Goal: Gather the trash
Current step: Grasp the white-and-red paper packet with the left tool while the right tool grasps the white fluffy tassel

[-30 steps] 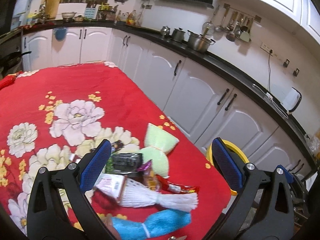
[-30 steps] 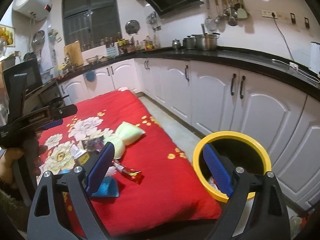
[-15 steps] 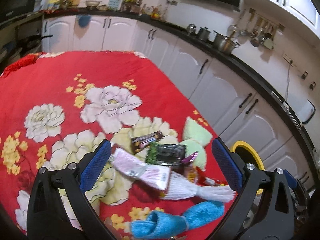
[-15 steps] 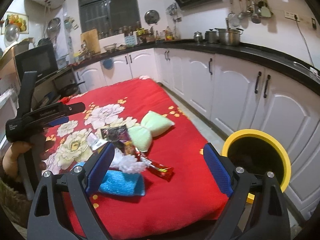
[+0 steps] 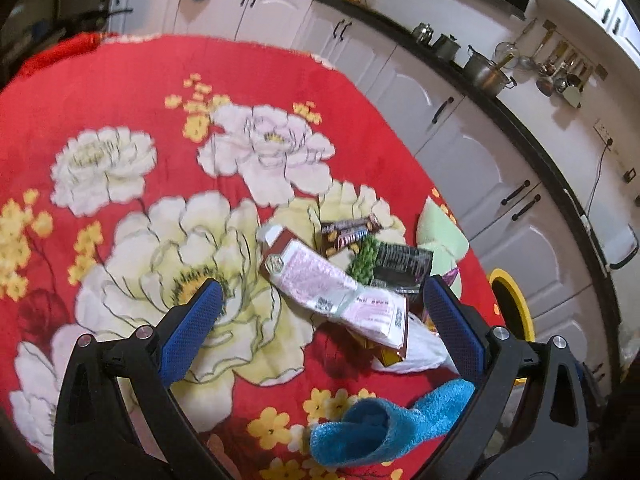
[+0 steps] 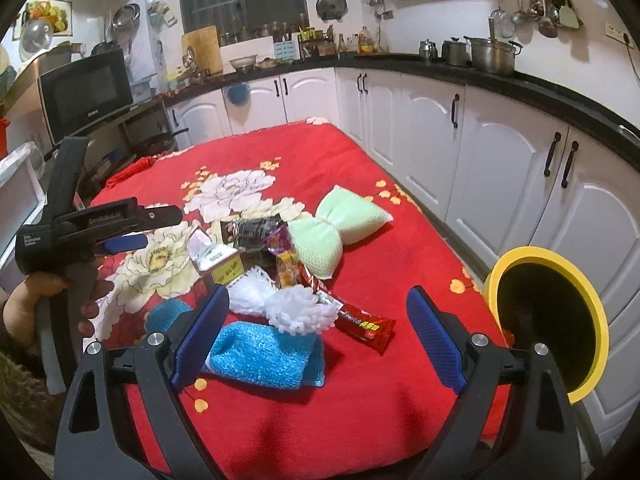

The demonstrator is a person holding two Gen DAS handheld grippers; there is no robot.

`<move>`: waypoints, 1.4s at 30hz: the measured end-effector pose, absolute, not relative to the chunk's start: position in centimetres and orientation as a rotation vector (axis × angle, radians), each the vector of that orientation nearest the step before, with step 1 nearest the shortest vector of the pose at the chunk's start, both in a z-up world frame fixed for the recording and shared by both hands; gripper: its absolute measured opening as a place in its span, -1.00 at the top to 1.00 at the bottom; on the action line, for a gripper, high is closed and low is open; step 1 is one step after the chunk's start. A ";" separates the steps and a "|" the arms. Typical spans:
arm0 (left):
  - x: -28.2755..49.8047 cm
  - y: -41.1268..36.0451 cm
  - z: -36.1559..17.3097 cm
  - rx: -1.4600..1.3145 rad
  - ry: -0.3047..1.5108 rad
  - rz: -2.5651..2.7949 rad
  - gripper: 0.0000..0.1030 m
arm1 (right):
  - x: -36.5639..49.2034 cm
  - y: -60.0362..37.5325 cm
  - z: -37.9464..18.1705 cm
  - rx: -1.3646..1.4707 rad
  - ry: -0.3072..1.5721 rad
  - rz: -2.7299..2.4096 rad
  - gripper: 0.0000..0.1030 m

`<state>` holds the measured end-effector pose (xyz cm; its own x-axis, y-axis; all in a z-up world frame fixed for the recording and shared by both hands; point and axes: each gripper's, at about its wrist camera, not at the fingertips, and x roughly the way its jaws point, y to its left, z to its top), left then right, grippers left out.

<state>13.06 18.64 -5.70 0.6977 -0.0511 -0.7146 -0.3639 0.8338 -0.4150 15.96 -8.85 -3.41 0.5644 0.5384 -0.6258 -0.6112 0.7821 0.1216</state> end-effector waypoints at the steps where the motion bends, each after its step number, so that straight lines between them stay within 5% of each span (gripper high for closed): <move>1: 13.1 18.7 -6.0 -0.591 0.796 0.174 -0.79 | 16.1 -8.8 -3.7 -0.115 0.704 0.679 -0.70; 13: 15.3 18.1 -8.8 -0.742 0.873 0.104 -0.56 | 18.2 -7.6 -6.2 -0.100 0.799 0.728 -0.67; 23: 16.8 18.6 -10.7 -0.858 0.911 0.114 -0.20 | 18.2 -6.0 -7.0 -0.136 0.828 0.794 0.32; 26: 16.9 18.9 -10.9 -0.871 0.899 0.119 -0.12 | 18.0 -5.9 -6.7 -0.154 0.816 0.801 0.47; 31: 16.5 19.4 -11.2 -0.883 0.892 0.127 0.22 | 17.7 -5.9 -6.3 -0.156 0.799 0.810 0.55; 42: 14.5 20.1 -8.8 -0.803 0.828 0.125 0.30 | 16.2 -5.6 -4.1 -0.173 0.721 0.827 0.57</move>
<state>14.51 20.14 -8.78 0.6868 -0.1983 -0.6993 -0.3954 0.7054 -0.5883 16.17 -5.61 -4.05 0.4576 0.6109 -0.6460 -0.7233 0.6784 0.1292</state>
